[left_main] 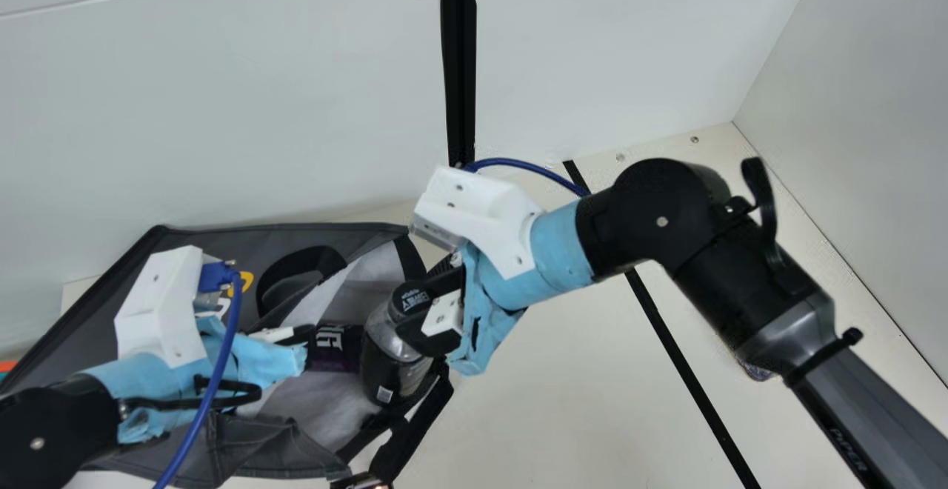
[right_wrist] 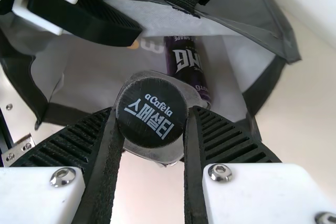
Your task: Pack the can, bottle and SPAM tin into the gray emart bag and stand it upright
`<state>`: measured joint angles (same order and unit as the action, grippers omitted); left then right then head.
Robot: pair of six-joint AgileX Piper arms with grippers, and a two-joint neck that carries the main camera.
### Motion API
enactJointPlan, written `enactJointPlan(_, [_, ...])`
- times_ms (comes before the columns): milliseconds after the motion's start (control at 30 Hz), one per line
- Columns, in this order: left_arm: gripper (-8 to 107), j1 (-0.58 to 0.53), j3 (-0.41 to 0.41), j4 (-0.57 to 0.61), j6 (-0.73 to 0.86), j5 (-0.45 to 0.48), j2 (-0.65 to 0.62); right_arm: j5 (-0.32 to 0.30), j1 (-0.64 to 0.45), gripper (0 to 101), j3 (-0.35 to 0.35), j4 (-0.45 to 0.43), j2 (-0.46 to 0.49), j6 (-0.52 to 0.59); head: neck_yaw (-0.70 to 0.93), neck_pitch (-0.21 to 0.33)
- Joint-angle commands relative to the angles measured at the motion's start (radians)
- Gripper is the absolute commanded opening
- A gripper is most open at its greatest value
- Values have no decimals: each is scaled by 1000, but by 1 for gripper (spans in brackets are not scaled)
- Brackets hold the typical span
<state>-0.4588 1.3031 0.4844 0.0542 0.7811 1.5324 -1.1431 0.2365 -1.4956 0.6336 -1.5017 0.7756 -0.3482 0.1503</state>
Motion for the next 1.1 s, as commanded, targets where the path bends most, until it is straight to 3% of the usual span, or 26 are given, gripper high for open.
enactJointPlan(0, [-8,0,0,0,0,0,0,18,13,0,6,-3,-6,-7,-1,24])
enactJointPlan(533, [-8,0,0,0,0,0,0,157,110,0,38,9,-98,-44,-1,24])
enactJointPlan(1067, [-8,0,0,0,0,0,0,249,136,0,-6,37,-219,-44,-1,24])
